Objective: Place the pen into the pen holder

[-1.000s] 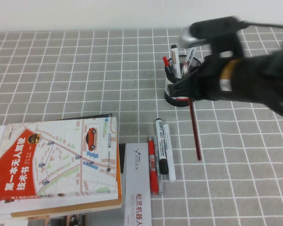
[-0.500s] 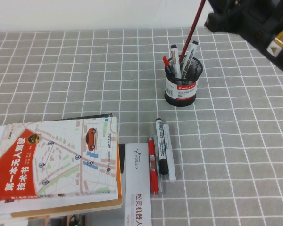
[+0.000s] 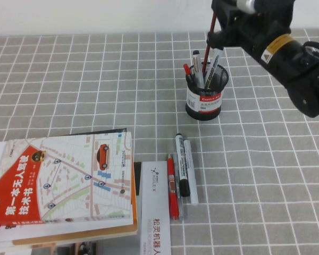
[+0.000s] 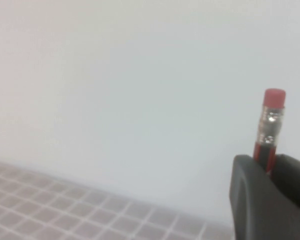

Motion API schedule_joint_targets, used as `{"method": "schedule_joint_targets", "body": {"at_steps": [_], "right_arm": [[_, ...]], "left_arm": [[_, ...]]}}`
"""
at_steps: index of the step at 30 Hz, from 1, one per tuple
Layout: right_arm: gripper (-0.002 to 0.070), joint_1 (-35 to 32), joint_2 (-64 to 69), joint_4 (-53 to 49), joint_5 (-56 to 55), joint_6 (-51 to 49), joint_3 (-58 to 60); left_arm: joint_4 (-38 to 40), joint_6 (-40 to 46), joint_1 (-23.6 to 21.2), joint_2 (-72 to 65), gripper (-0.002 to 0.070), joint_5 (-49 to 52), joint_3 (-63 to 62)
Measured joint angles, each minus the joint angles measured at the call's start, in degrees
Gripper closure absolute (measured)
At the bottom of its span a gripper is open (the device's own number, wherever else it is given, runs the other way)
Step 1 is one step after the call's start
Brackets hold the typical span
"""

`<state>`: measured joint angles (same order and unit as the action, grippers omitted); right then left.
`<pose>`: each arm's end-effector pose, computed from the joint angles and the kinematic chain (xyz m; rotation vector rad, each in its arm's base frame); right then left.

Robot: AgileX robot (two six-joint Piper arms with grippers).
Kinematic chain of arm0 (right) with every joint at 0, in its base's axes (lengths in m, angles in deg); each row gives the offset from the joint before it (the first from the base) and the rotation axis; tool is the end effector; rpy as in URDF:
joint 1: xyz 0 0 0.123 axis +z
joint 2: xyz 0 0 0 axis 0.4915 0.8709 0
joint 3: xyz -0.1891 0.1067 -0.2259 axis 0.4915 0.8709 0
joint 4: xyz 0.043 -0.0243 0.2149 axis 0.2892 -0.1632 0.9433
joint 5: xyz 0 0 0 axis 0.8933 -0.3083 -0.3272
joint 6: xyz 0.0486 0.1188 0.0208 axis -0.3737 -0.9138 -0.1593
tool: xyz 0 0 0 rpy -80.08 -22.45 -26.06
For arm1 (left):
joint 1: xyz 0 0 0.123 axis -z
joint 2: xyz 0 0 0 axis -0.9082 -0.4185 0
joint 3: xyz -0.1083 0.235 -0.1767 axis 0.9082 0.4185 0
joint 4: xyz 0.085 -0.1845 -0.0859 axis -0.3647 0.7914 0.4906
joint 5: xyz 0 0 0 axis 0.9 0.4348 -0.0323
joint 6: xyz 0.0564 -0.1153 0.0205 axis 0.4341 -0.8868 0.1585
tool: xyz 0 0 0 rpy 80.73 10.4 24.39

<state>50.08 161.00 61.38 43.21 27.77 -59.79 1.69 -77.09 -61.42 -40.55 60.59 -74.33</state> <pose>0.4197 0.1871 0.3355 -0.3629 1.4027 0.5265 0.0286 -0.0052 0.1591 0.0918 1.8764 -0.0610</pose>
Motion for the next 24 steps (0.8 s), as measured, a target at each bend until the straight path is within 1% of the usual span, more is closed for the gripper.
{"method": "schedule_joint_targets", "body": {"at_steps": [2,4,7,12,14,16,18,20,22,24], "right_arm": [[0.0657,0.00,0.95,0.29,1.48,0.14,-0.13],[0.0635,0.00,1.50,0.38,3.66,0.14,-0.13],[0.0547,0.00,1.98,0.38,7.65,1.00,-0.13],[0.0353,0.00,2.09,0.38,9.64,2.74,-0.13],[0.0318,0.00,1.68,0.38,9.91,2.67,-0.13],[0.0334,0.00,0.45,0.38,10.82,1.13,-0.13],[0.0412,0.00,-2.25,0.50,12.21,-1.69,0.22],[0.0552,0.00,-5.82,0.51,13.60,-5.21,1.24],[0.0624,0.00,-10.79,0.51,14.53,-7.81,2.88],[0.0661,0.00,-15.89,0.38,14.64,-8.93,5.78]], "left_arm": [[0.00,0.00,0.00,0.00,0.0678,0.00,0.00],[0.00,0.00,0.00,0.00,0.0678,0.00,0.00],[0.00,0.00,0.00,0.00,0.0678,0.00,0.00],[0.00,0.00,0.00,0.00,0.0678,0.00,0.00],[0.00,0.00,0.00,0.00,0.0678,0.00,0.00],[0.00,0.00,0.00,0.00,0.0678,0.00,0.00],[0.00,0.00,0.00,0.00,0.0678,0.00,0.00],[0.00,0.00,0.00,0.00,0.0678,0.00,0.00],[0.00,0.00,0.00,0.00,0.0678,0.00,0.00],[0.00,0.00,0.00,0.00,0.0678,0.00,0.00]]}}
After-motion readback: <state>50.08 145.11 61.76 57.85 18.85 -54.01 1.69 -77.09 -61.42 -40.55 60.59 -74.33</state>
